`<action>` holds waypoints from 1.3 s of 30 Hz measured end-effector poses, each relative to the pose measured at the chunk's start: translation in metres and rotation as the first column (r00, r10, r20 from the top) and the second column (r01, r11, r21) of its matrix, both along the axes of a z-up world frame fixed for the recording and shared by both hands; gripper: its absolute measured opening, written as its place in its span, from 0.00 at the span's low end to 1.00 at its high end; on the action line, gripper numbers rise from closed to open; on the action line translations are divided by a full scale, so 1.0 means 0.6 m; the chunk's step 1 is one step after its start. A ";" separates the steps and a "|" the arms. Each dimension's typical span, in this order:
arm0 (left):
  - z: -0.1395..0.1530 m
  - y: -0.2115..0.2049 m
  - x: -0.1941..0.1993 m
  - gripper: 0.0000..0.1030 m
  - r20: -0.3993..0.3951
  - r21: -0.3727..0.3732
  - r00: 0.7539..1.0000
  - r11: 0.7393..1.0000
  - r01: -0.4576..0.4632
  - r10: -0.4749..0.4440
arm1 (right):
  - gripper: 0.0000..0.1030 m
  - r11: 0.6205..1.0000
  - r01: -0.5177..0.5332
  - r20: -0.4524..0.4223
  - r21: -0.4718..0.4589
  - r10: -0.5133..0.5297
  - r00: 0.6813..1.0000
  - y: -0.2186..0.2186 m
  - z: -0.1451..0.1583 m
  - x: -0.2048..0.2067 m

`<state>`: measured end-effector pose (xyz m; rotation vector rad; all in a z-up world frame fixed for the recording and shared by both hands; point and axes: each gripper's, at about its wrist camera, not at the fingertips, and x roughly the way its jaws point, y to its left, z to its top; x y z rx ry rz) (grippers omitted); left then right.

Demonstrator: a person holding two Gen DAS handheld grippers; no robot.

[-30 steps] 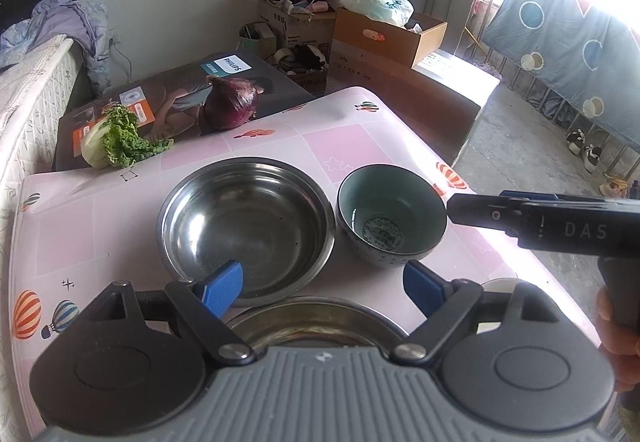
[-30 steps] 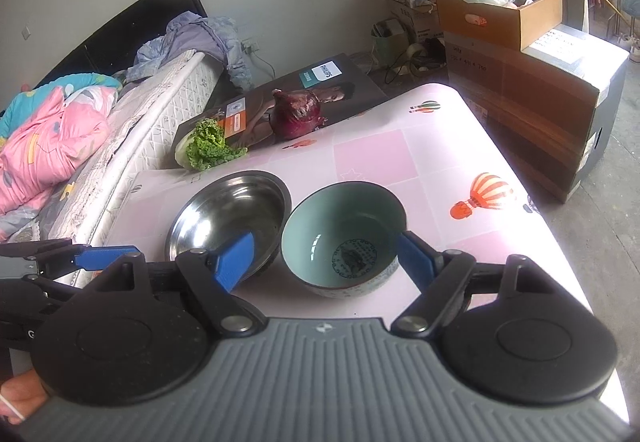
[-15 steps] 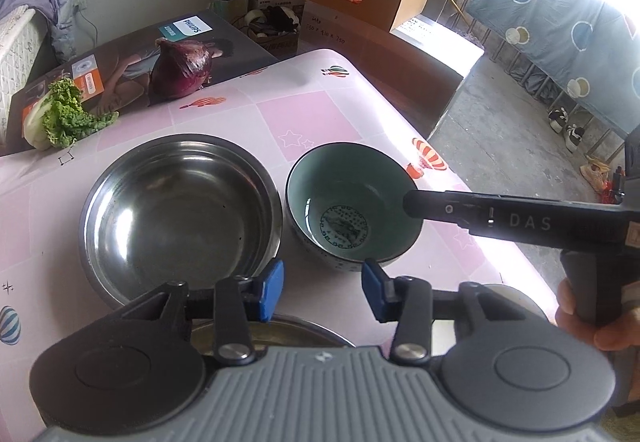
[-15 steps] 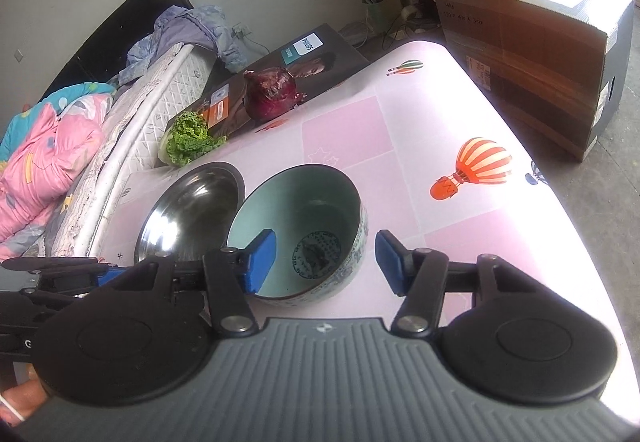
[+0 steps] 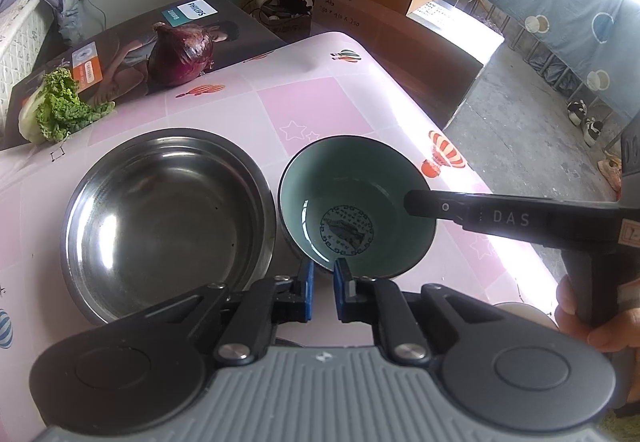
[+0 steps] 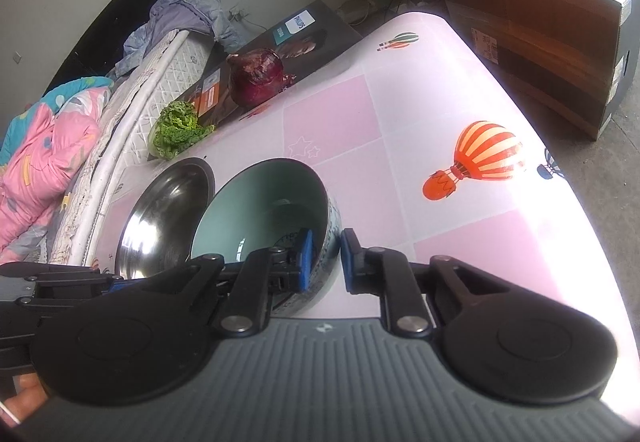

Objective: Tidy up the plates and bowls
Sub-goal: 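Lift and carry the teal bowl with the right tool over the steel bowl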

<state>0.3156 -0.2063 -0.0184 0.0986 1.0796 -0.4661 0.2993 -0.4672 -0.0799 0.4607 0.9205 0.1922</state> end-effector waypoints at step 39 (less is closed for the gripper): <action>-0.040 -0.047 0.036 0.16 -0.103 0.046 0.994 0.998 -0.034 0.039 | 0.15 1.000 -0.020 -0.065 0.006 0.021 0.998 -0.039 -0.001 -0.030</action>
